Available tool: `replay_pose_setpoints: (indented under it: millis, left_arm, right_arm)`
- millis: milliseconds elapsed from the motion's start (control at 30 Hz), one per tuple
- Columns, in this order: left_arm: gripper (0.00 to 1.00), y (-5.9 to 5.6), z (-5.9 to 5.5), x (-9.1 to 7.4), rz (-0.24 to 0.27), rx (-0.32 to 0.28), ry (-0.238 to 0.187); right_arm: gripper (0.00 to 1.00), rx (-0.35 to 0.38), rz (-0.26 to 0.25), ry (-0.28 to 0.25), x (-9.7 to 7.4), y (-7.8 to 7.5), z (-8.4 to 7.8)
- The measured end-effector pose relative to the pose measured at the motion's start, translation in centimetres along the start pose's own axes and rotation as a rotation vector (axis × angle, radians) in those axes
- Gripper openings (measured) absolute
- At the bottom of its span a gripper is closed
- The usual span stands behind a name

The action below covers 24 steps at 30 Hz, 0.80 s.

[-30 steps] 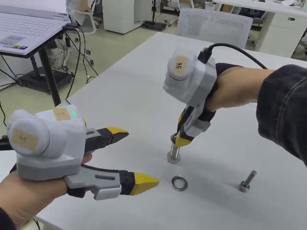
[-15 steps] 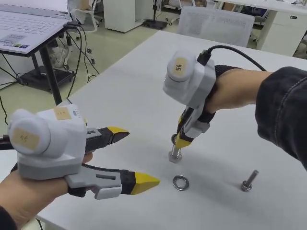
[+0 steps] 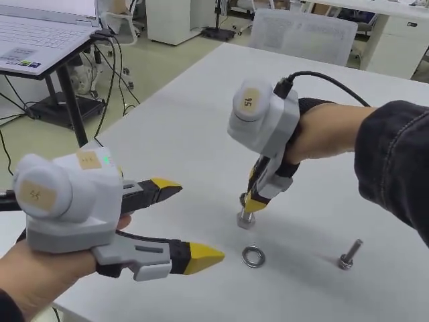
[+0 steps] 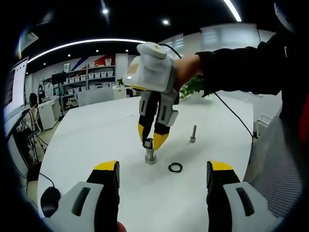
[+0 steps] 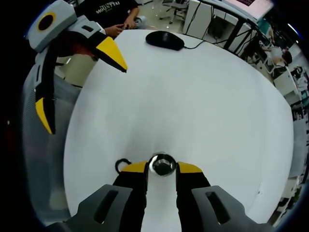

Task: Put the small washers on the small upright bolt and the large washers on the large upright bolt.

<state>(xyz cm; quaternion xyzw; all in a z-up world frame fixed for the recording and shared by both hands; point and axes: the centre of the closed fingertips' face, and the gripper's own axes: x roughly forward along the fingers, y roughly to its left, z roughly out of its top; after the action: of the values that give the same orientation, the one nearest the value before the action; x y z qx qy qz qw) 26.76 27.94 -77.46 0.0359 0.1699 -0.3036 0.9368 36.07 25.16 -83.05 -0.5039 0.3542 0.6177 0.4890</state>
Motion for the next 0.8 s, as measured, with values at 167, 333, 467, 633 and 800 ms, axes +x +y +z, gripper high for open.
replay_pose_setpoints:
  millis: [167, 333, 467, 633, 800]
  left_arm:
    - [0.73, 0.1, -0.1, -0.1, 0.002, -0.001, 0.001]
    - [0.73, 0.0, -0.1, 0.0, 0.0, -0.001, 0.002]
    - [0.73, 0.1, -0.2, 0.0, -0.001, -0.002, 0.004]
    - [0.73, 0.1, -0.1, -0.1, -0.001, -0.002, 0.003]
    - [0.73, 0.2, -0.2, -0.1, 0.0, -0.003, 0.004]
  right_arm:
    - [0.22, -0.001, 0.0, 0.009, 0.4, 0.4, -0.3]
    - [0.22, -0.002, 0.003, 0.013, 1.0, 0.5, -0.4]
    - [0.22, 0.006, 0.008, 0.017, 1.4, 0.4, -0.6]
    - [0.22, 0.011, 0.011, 0.015, 1.6, 0.6, -0.7]
    - [0.22, 0.013, 0.013, 0.018, 2.0, 0.7, -0.8]
